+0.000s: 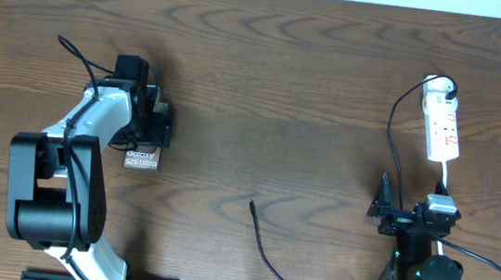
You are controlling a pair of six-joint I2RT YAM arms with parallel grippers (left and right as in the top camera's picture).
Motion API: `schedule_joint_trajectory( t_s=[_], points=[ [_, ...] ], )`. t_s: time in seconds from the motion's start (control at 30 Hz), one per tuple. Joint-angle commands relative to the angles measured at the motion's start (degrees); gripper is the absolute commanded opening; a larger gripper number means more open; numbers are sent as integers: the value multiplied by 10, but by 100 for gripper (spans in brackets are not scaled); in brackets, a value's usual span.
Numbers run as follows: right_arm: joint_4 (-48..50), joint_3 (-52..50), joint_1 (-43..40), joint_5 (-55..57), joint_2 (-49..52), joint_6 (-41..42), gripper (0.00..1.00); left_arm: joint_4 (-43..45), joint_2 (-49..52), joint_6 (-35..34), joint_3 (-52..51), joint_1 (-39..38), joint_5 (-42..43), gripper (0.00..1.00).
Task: Plug charger to phone and switch on socket
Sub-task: 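Close the left gripper on the phone box edges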
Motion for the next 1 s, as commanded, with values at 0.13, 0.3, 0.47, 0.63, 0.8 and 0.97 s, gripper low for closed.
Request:
schedule_joint_trajectory(
  t_s=[0.13, 0.3, 0.47, 0.63, 0.8, 0.97],
  points=[
    [-2, -1, -3, 4, -3, -7, 99, -4, 11, 2, 5, 2, 14, 79],
    [-2, -1, -3, 4, -3, -7, 99, -4, 11, 2, 5, 2, 14, 78],
    [-2, -1, -3, 4, -3, -7, 99, -4, 11, 2, 5, 2, 14, 77],
    [-2, -1, -3, 4, -3, -7, 99, -4, 11, 2, 5, 2, 14, 77],
    [-2, -1, -3, 4, -3, -7, 99, -4, 11, 2, 5, 2, 14, 74],
    [-2, -1, -3, 4, -3, -7, 99, -4, 11, 2, 5, 2, 14, 73]
  ],
)
